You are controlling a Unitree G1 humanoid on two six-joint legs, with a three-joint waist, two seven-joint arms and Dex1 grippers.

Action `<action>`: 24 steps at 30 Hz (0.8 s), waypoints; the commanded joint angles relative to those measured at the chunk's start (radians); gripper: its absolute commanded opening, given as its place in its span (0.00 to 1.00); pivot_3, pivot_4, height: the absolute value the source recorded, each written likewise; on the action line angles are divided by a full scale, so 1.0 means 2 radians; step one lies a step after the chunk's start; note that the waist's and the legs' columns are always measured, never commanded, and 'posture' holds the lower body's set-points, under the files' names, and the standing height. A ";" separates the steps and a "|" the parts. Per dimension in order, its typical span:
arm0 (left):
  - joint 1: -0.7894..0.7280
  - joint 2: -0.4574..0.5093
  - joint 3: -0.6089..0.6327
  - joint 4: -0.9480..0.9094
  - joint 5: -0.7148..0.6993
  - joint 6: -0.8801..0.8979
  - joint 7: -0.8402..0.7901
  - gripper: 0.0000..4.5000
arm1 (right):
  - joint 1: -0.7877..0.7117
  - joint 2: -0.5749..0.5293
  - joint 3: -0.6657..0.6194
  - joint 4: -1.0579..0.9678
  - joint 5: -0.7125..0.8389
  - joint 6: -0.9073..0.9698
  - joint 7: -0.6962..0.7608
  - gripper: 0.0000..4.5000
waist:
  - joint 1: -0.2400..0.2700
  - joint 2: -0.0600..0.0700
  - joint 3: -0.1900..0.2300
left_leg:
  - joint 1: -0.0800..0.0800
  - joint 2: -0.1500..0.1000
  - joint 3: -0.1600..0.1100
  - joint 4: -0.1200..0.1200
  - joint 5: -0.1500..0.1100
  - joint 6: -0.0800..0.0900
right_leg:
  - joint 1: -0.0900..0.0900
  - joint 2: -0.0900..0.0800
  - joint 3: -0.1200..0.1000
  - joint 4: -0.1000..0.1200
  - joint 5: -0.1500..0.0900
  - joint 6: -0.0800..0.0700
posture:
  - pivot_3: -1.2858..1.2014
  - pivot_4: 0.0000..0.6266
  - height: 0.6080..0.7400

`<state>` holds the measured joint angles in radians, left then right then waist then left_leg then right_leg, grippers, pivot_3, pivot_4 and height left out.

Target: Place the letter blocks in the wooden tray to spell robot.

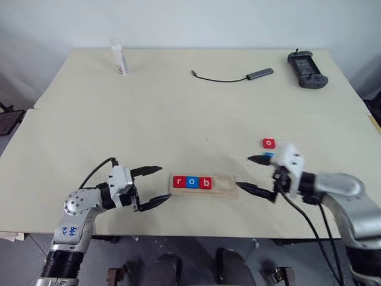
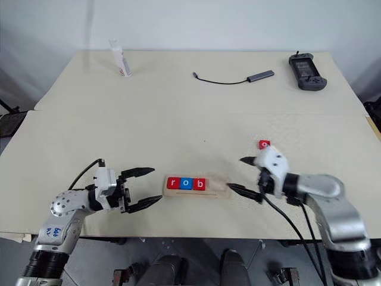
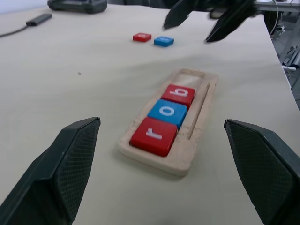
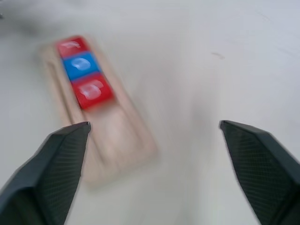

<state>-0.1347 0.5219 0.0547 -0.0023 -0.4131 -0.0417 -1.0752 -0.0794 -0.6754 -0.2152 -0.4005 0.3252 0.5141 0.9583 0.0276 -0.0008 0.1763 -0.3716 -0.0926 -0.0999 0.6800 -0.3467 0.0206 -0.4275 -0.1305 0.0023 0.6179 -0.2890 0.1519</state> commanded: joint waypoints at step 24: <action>-0.078 -0.010 -0.007 0.022 -0.025 0.051 -0.029 1.00 | 0.002 -0.022 -0.087 -0.028 0.081 0.154 -0.197 1.00 | -0.008 0.000 0.000 | 0.001 0.001 0.001 0.000 0.000 0.000 | 0.000 0.000 0.002 0.001 0.000 0.000 | 0.52 0.24 1.00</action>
<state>-0.2963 0.4942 0.0317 0.0846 -0.4458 0.0671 -1.1304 -0.0340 -0.6987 -0.3997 -0.4568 0.4546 0.7254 0.5930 0.0109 -0.0004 0.1761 -0.3693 -0.0908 -0.0983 0.6809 -0.3458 0.0196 -0.4274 -0.1298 0.0048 0.6201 -0.2891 0.1518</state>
